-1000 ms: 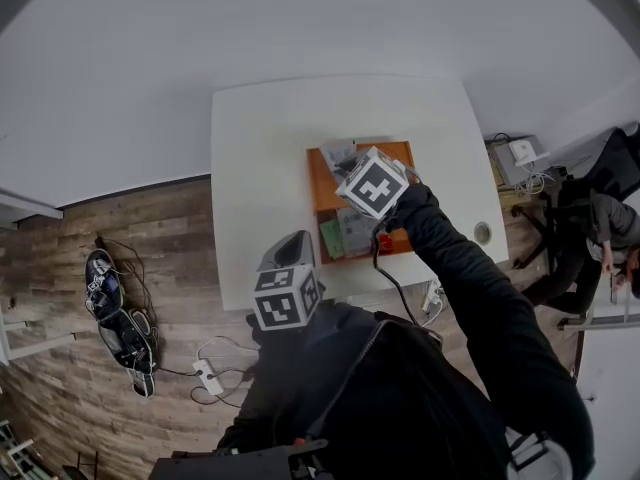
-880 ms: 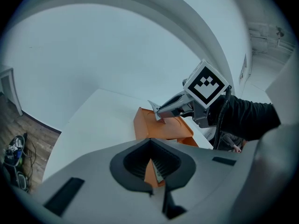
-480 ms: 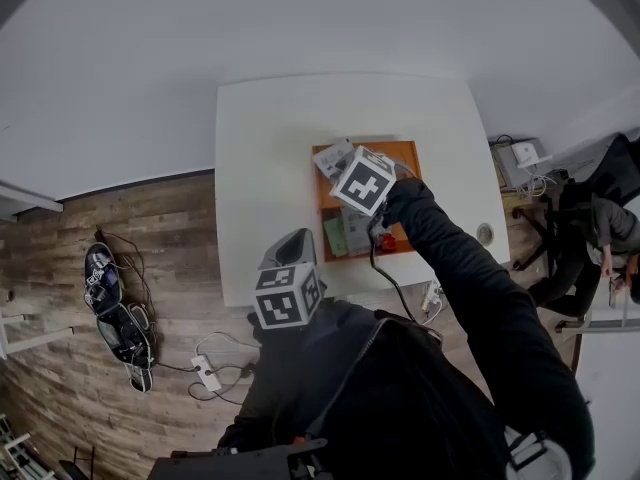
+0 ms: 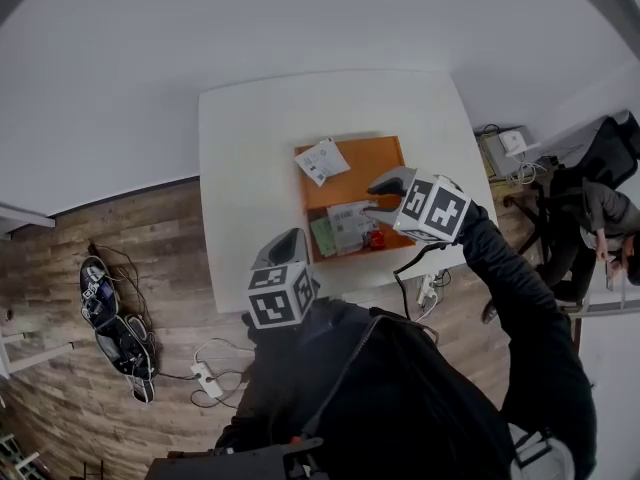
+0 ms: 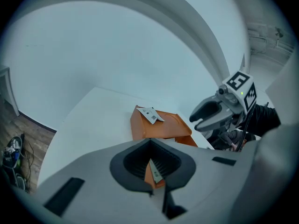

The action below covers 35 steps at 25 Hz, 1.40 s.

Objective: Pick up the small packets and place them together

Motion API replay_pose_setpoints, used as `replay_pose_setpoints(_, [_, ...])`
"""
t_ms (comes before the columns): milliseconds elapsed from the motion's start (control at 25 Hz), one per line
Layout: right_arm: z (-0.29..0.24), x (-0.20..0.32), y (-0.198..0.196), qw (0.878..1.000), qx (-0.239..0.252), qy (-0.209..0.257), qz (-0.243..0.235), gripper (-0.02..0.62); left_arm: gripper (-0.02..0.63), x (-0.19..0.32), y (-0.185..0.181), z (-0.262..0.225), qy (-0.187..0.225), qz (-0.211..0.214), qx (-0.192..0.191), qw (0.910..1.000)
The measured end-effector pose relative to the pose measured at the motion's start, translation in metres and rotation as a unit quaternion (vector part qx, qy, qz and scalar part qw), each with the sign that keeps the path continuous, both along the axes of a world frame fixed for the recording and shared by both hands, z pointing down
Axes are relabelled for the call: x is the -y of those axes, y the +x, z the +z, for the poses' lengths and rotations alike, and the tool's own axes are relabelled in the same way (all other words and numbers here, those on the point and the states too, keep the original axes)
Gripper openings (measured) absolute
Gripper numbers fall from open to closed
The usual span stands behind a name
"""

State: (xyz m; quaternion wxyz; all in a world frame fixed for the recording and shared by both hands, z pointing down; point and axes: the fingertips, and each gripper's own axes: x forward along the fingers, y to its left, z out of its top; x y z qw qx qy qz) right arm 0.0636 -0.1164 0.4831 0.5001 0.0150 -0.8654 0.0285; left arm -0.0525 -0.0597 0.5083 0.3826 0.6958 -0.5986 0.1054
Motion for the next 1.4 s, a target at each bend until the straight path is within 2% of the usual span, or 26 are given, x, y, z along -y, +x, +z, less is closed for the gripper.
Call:
replay_pose_setpoints(120, [0.036, -0.024, 0.026, 0.999, -0.040, -0.027, -0.018, 0.130, -0.002, 0.002, 0.005, 0.001, -0.002, 0.008, 0.003, 1.0000])
replay_pose_setpoints(280, [0.070, -0.045, 0.038, 0.996, -0.067, -0.055, -0.031, 0.130, -0.002, 0.003, 0.009, 0.001, -0.005, 0.012, 0.008, 0.9999])
replay_pose_setpoints(680, [0.117, -0.050, 0.037, 0.990, -0.114, -0.062, -0.048, 0.124, -0.002, -0.001, 0.010, 0.003, -0.013, 0.012, 0.013, 0.9998])
replay_pose_setpoints(800, [0.124, -0.048, 0.038, 0.990, -0.120, -0.059, -0.048, 0.084, -0.002, -0.003, 0.008, 0.004, -0.015, 0.008, 0.014, 0.9998])
replay_pose_setpoints(1040, [0.119, -0.047, 0.038, 0.991, -0.111, -0.060, -0.047, 0.025, -0.002, -0.007, 0.005, 0.005, -0.014, 0.003, 0.013, 0.9998])
replay_pose_setpoints(1240, [0.097, -0.042, 0.043, 0.992, -0.103, -0.056, -0.050, 0.011, -0.002, -0.005, 0.008, 0.004, -0.011, 0.004, 0.012, 0.9999])
replay_pose_setpoints(1400, [0.045, -0.015, 0.033, 0.998, -0.062, -0.011, -0.031, 0.009, -0.002, -0.004, 0.008, 0.001, -0.007, 0.001, 0.011, 0.9999])
